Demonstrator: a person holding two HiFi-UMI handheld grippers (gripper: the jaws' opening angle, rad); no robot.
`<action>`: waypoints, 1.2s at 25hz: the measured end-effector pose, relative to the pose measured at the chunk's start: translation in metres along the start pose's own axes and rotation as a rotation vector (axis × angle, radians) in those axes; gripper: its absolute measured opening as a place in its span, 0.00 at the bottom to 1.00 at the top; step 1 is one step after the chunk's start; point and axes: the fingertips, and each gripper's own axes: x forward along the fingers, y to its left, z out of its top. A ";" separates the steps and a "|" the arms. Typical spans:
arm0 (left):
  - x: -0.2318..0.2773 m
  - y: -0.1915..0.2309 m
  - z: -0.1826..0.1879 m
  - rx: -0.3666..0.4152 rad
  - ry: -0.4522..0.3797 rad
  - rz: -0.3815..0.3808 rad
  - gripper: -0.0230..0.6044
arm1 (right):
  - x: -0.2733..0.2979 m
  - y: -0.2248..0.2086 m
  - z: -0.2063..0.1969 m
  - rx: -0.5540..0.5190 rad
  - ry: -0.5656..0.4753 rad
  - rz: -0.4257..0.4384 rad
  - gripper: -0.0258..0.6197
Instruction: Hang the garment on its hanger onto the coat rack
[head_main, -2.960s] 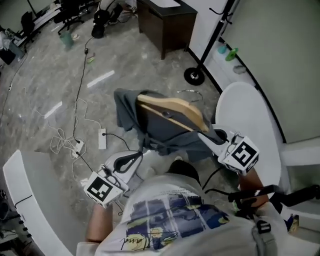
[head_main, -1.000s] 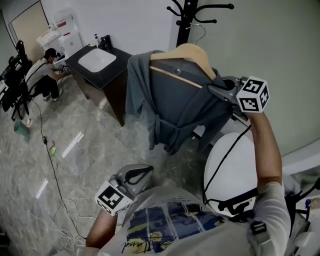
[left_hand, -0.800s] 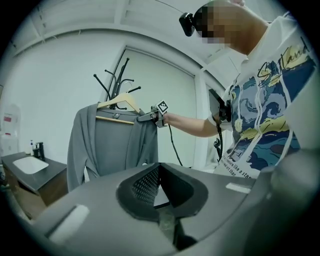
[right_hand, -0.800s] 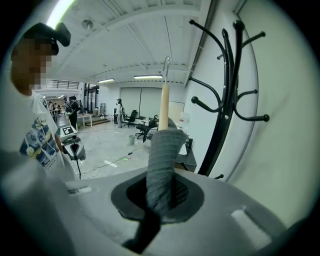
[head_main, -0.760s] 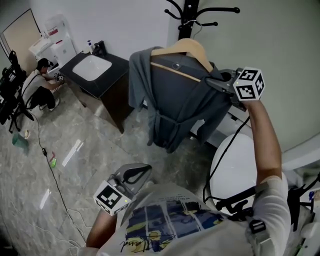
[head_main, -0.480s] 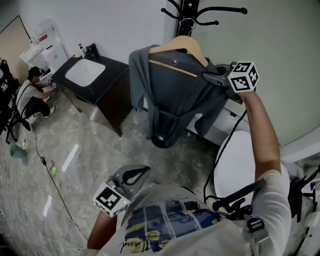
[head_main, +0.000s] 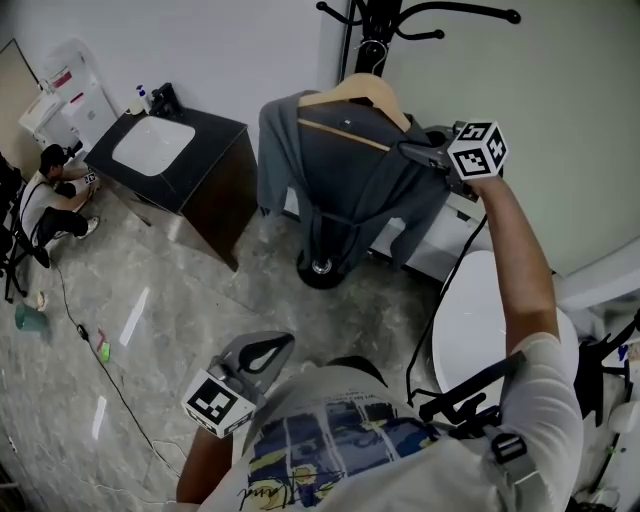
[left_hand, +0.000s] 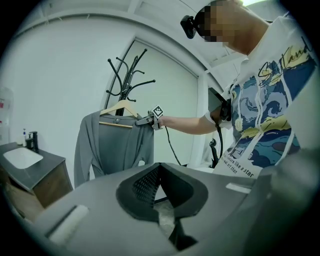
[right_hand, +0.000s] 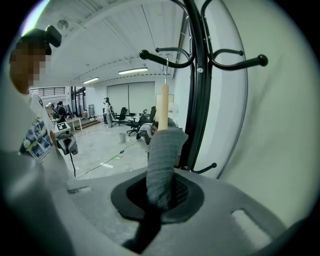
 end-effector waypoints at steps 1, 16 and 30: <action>0.001 0.001 0.000 -0.003 0.001 -0.004 0.04 | 0.001 -0.001 -0.001 0.002 0.004 0.000 0.05; 0.026 0.004 0.001 0.007 0.020 -0.063 0.04 | 0.010 -0.008 -0.011 -0.044 -0.004 -0.036 0.07; 0.052 -0.059 0.010 0.036 0.046 -0.075 0.04 | -0.066 0.008 -0.048 -0.042 -0.169 -0.372 0.33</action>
